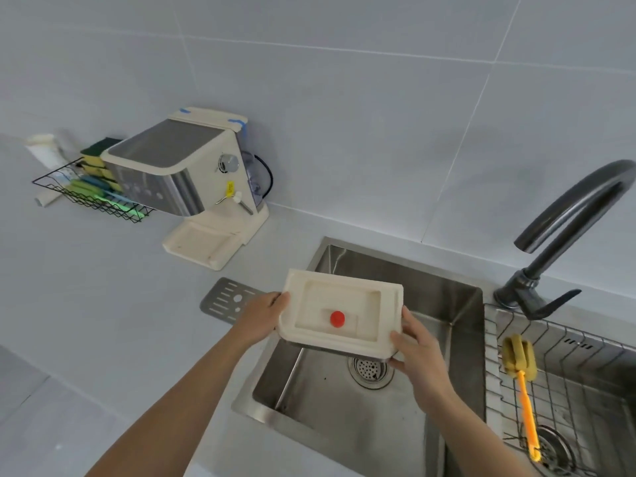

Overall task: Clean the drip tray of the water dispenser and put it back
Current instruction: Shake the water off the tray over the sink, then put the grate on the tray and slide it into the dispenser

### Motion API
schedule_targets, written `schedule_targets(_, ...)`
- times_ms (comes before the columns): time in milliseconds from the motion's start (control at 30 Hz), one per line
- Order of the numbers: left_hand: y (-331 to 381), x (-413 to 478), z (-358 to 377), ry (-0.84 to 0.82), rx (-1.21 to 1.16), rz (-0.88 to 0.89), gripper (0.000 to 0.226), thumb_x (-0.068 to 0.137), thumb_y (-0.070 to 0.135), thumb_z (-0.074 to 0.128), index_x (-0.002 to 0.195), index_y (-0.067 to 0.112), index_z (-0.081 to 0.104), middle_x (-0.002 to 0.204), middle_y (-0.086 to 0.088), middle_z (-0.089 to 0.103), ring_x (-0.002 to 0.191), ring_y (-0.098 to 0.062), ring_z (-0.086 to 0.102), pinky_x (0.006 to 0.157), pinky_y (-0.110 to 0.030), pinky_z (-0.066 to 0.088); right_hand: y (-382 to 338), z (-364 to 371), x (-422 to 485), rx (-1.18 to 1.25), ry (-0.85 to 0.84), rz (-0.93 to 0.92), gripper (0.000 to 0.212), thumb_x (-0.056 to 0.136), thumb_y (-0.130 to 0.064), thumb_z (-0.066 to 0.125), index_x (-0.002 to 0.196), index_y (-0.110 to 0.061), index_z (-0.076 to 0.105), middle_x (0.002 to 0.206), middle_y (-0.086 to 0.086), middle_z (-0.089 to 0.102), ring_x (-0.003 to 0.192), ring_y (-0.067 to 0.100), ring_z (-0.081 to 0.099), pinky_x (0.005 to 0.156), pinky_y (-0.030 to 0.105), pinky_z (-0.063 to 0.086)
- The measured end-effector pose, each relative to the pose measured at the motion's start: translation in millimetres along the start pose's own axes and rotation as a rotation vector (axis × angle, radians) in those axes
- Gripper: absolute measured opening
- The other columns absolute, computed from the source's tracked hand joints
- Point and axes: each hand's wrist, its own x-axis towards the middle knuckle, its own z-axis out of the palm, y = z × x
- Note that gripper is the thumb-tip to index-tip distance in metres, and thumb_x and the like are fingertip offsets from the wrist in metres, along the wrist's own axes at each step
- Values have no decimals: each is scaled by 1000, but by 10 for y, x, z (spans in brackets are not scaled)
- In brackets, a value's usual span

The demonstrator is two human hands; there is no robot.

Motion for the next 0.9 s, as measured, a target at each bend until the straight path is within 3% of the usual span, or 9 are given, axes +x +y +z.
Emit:
schedule_targets(100,-280,97,-255,-31,2,-6,32,97,29,33,96,8,57,81,-7,58,73,-19,55,67,-30,45,119,381,10,-84,18,-19,55,90,2,44,127,-37,50,108,-4,65,89,20,62,85,54,50)
schedule_targets(233,-787,250,-662,-53,90,-3,25,97,25,34,94,11,55,67,3,50,56,-8,47,44,-15,37,320,1025,-6,-89,64,59,52,88,3,47,114,-41,51,102,-8,61,89,15,60,82,43,53)
schedule_targets(300,-1069,316,-903,-73,148,0,29,97,26,35,93,7,56,66,0,50,54,-10,48,45,-17,37,420,1386,-12,-77,82,85,51,87,5,48,109,-41,50,95,-13,60,88,14,59,84,42,52)
schedule_targets(400,-1467,417,-1224,-145,166,-8,39,97,26,34,93,-2,61,66,-6,53,52,-13,49,46,-19,39,578,1885,-18,-107,134,134,51,87,2,47,115,-41,46,93,-17,61,89,12,59,91,43,51)
schedule_targets(500,-1770,454,-1447,-205,196,-9,37,97,25,34,88,3,62,64,-4,53,50,-12,49,41,-14,38,712,2275,-69,-168,164,216,49,89,-1,44,126,-32,50,99,-12,62,95,18,59,91,45,50)
schedule_targets(600,-2004,499,-1590,-263,236,-19,34,96,25,35,78,7,57,59,-2,53,48,-14,50,41,-16,39,774,2551,-130,-217,203,283,52,88,1,41,131,-28,48,105,-3,62,81,20,58,67,34,49)
schedule_targets(700,-2134,548,-1663,-315,243,-29,32,95,25,37,75,8,57,67,-9,59,55,-20,54,50,-24,44,787,2718,-192,-250,228,294,55,88,3,41,136,-23,43,113,2,61,68,8,49,58,20,40)
schedule_targets(767,-2177,586,-1690,-328,260,-20,32,94,24,40,71,8,55,64,-7,57,53,-18,53,50,-23,43,811,2771,-206,-278,246,312,56,88,3,43,139,-21,39,112,1,60,69,6,49,61,21,42)
schedule_targets(900,-2221,639,-1712,-339,265,-11,35,92,24,46,61,10,52,55,-2,54,50,-17,53,55,-26,46,809,2828,-211,-327,257,357,57,89,3,44,142,-17,33,119,2,58,89,16,56,75,27,46)
